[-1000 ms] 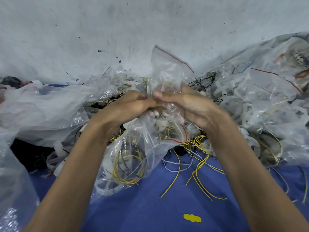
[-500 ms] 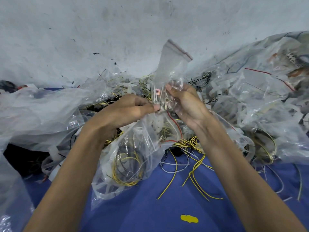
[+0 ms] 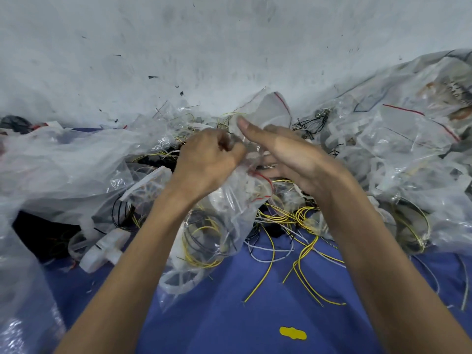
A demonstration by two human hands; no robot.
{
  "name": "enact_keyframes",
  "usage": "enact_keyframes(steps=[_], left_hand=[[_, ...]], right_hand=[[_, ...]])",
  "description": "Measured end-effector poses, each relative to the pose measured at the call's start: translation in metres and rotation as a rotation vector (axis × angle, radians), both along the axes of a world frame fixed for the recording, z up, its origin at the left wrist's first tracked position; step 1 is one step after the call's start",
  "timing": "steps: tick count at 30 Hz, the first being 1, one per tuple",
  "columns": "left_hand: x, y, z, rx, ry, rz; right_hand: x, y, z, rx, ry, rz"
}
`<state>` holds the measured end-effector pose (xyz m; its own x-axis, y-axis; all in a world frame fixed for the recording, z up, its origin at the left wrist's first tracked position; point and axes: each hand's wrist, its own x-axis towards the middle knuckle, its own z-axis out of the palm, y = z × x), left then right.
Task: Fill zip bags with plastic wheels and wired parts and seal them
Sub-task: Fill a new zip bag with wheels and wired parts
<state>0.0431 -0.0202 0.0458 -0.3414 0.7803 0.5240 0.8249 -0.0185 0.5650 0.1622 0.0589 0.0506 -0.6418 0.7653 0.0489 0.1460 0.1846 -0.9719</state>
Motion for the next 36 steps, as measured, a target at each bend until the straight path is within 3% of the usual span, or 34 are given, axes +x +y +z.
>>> enact_keyframes(steps=[2, 5, 8, 10, 12, 14, 18, 21, 23, 24, 26, 28, 29, 31, 34, 36], left_hand=[[0.006, 0.0, 0.0, -0.022, 0.039, -0.182], [0.006, -0.006, 0.003, -0.154, -0.176, -0.418], [-0.009, -0.011, 0.009, -0.132, -0.467, -0.33], [-0.015, -0.014, 0.014, -0.049, -0.628, -0.256], [-0.016, -0.015, 0.018, 0.049, -0.788, -0.233], [-0.014, -0.015, 0.021, 0.16, -0.939, -0.247], [-0.008, -0.014, 0.026, 0.386, -1.231, -0.315], [0.0, -0.015, 0.028, 0.421, -1.375, -0.549], [0.0, -0.017, 0.026, 0.262, -1.314, -0.762], [-0.003, -0.018, 0.025, 0.161, -1.18, -0.785], [-0.017, -0.017, 0.021, 0.098, -0.878, -0.601], [-0.036, -0.013, 0.016, 0.187, -0.733, -0.315], [-0.046, -0.01, 0.011, 0.192, -0.695, -0.222], [-0.061, -0.006, -0.001, 0.015, -0.637, -0.191], [-0.065, 0.002, -0.022, -0.373, -0.661, -0.344], [-0.056, 0.008, -0.033, -0.488, -0.72, -0.457]], right_hand=[[-0.006, -0.005, -0.002, 0.023, 0.04, -0.044], [-0.003, 0.001, -0.004, 0.047, 0.124, -0.149], [0.015, 0.025, -0.008, 0.043, 0.165, -0.292], [0.028, 0.041, -0.017, 0.139, -0.075, -0.312], [0.034, 0.049, -0.03, 0.214, -0.418, -0.197], [0.036, 0.05, -0.033, 0.29, -0.578, -0.076], [0.038, 0.04, -0.021, 0.185, -0.331, 0.265], [0.015, 0.031, -0.03, 0.346, -0.357, 0.239], [-0.001, 0.029, -0.038, 0.473, -0.26, 0.107], [-0.002, 0.028, -0.04, 0.429, -0.174, 0.062], [0.004, 0.033, -0.044, 0.293, -0.037, 0.021], [0.012, 0.037, -0.041, 0.226, -0.003, -0.02], [0.014, 0.04, -0.04, 0.216, 0.01, -0.049], [0.015, 0.042, -0.039, 0.14, 0.108, -0.091], [0.015, 0.043, -0.039, 0.063, 0.233, -0.14], [0.013, 0.042, -0.037, -0.003, 0.306, -0.184]])
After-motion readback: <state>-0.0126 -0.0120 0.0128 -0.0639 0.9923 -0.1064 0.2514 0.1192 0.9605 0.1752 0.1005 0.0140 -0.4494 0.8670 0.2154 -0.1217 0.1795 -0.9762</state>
